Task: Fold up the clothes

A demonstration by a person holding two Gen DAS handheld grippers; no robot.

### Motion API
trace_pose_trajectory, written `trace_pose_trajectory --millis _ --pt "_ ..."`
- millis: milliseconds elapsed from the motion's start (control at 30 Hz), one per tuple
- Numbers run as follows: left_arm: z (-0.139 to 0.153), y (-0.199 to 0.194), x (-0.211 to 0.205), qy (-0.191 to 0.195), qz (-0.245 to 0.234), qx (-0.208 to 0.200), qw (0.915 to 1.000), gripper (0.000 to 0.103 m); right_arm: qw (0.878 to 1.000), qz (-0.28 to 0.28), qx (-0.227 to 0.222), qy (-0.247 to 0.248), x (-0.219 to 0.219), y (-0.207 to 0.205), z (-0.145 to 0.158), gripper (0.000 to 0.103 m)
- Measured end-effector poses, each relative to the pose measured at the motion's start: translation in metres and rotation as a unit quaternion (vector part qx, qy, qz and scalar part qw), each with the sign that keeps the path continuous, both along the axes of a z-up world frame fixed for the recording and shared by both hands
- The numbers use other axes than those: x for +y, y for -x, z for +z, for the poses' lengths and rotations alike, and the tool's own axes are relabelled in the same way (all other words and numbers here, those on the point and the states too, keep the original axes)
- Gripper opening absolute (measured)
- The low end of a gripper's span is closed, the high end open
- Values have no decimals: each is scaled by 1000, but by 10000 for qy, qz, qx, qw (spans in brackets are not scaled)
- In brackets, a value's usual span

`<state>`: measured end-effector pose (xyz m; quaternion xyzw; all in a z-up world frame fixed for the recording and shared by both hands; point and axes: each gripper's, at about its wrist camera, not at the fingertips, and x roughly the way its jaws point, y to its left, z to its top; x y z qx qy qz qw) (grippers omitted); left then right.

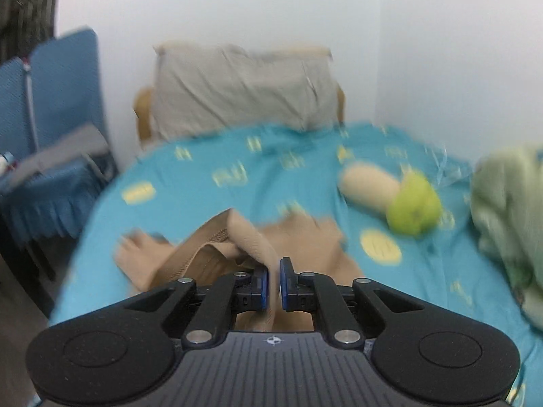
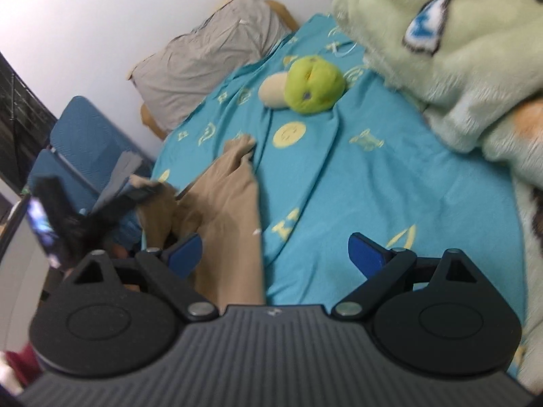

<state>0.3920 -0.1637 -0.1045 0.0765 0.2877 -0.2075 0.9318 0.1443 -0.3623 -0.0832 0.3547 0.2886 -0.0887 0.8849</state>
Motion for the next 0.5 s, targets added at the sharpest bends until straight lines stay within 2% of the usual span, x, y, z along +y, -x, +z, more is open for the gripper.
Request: trace_pose_trajectory --millis 67,133,233,333,467,500 --pt "-16 5 -2 35 16 246 9997 26 10000 -51 8 41 -5 0 -2 95" --pt "-19 19 7 191 99 345 9992 54 10000 -50 36 49 -9 -1 -5 95" --pt "-11 43 35 298 207 289 9989 74 10000 33 36 -27 -10 -3 -9 94" --pt "15 81 65 298 248 103 9992 86 9998 191 -95 48 -4 -3 -5 94" --pt "50 150 102 73 242 -172 9995 92 9974 515 -384 319 11 1 5 94" --pt "55 166 110 78 276 -191 9994 97 9964 607 -468 369 15 3 9 94"
